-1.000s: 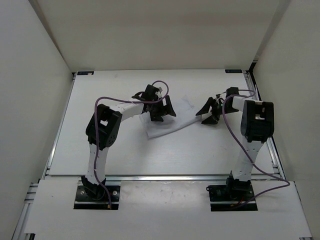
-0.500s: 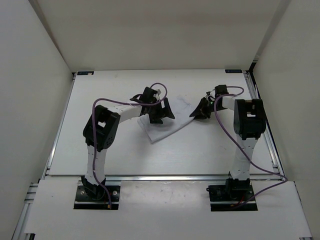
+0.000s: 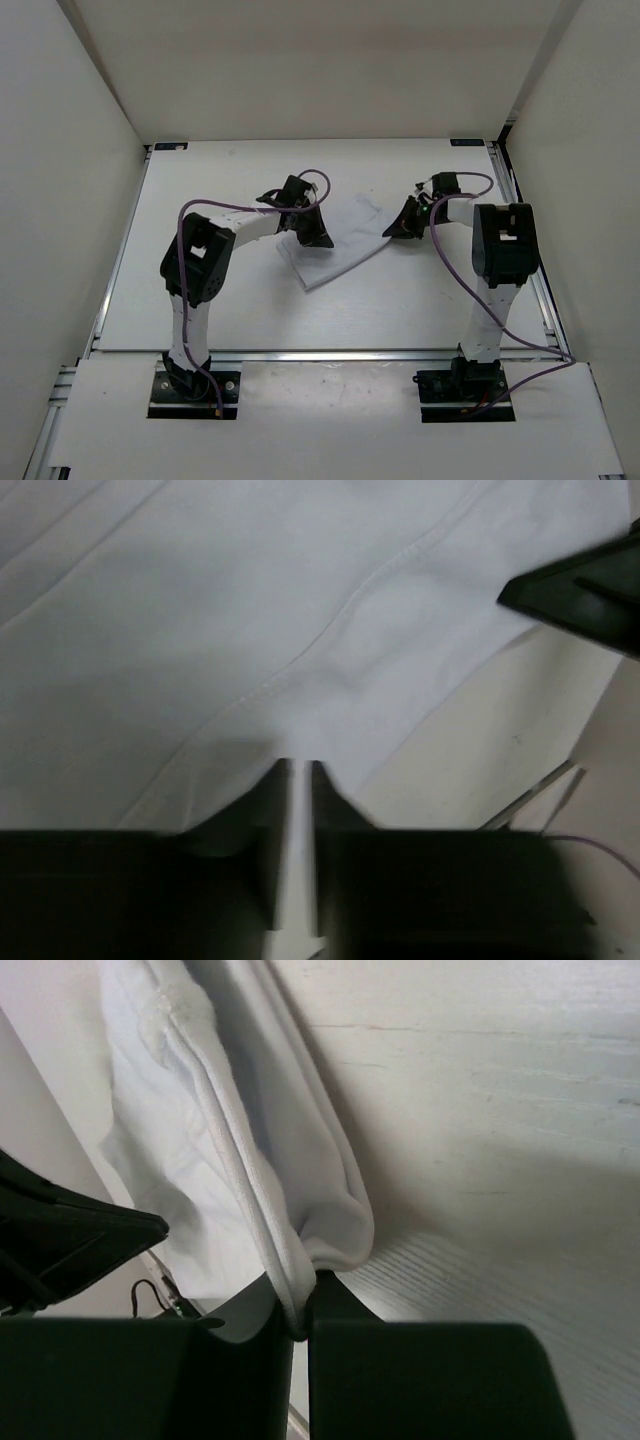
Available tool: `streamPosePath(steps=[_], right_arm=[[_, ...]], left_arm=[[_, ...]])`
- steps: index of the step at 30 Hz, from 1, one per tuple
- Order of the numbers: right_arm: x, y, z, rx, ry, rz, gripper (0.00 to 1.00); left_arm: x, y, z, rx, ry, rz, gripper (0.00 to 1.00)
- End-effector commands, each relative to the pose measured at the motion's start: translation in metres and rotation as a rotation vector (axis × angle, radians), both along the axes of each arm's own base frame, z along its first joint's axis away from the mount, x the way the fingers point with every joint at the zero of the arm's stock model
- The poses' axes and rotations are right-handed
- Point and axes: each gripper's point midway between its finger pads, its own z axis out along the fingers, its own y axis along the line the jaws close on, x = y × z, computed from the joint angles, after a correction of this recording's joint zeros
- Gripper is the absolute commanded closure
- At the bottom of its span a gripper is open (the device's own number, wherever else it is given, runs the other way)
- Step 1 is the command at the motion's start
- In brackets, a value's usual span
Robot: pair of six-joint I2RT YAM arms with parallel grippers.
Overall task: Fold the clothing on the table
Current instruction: Fold the skirt
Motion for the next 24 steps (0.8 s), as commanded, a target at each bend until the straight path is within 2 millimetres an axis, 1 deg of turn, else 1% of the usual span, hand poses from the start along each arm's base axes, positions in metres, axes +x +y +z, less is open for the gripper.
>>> streamPosePath(steps=[1,2,4,5,6,7,9,10,11,12,13,14,15,17,18,19,20,22,24], right_arm=[[0.015,0.002,0.029,-0.024,-0.147,0.019,1.00],[0.016,0.002,0.031,-0.026,-0.154,0.016,1.00],[0.015,0.003,0.034,-0.035,-0.171,0.024,1.00],[0.014,0.003,0.032,-0.034,-0.171,0.025,1.00],[0.012,0.006,0.033,-0.033,-0.179,0.036,1.00],[0.013,0.005,0.036,-0.032,-0.193,0.035,1.00],[0.011,0.004,0.037,-0.031,-0.197,0.029,1.00],[0.007,0.007,0.040,-0.027,-0.200,0.037,1.00],[0.007,0.007,0.042,-0.020,-0.208,0.034,1.00],[0.005,0.007,0.041,-0.020,-0.217,0.041,1.00],[0.006,0.008,0.043,-0.021,-0.233,0.046,0.99],[0.006,0.008,0.046,-0.018,-0.256,0.057,1.00],[0.004,0.009,0.046,-0.015,-0.258,0.063,1.00],[0.005,0.008,0.051,-0.018,-0.305,0.091,1.00],[0.003,0.011,0.056,-0.014,-0.339,0.122,1.00],[0.003,0.010,0.059,-0.012,-0.361,0.143,1.00],[0.002,0.011,0.065,-0.001,-0.380,0.165,1.00],[-0.001,0.016,0.075,0.011,-0.448,0.246,1.00],[-0.004,0.023,0.089,0.030,-0.521,0.336,1.00]], left_arm=[[0.012,-0.006,0.065,-0.093,-0.102,0.047,1.00],[0.009,-0.007,0.068,-0.106,-0.103,0.044,1.00],[0.009,-0.015,0.075,-0.132,-0.133,0.021,1.00],[0.005,-0.017,0.075,-0.140,-0.129,0.015,1.00],[0.003,-0.025,0.079,-0.183,-0.142,0.003,1.00],[0.005,-0.030,0.087,-0.225,-0.156,0.011,1.00],[-0.005,-0.036,0.075,-0.231,-0.128,0.006,1.00],[-0.009,-0.037,0.070,-0.235,-0.108,0.011,1.00],[-0.015,-0.039,0.061,-0.223,-0.094,0.003,1.00],[-0.027,-0.042,0.048,-0.213,-0.063,-0.009,1.00],[-0.029,-0.039,0.039,-0.204,-0.045,0.003,1.00],[-0.040,-0.039,0.026,-0.190,-0.013,0.008,1.00],[-0.051,-0.035,0.011,-0.168,0.027,0.011,1.00],[-0.056,-0.033,0.001,-0.154,0.042,0.020,1.00],[-0.058,-0.029,-0.006,-0.134,0.053,0.025,1.00],[-0.061,-0.028,-0.008,-0.122,0.051,0.014,1.00],[-0.061,-0.022,-0.014,-0.105,0.062,0.026,1.00],[-0.058,-0.011,-0.022,-0.078,0.081,0.048,1.00],[-0.055,-0.003,-0.027,-0.070,0.097,0.069,1.00]])
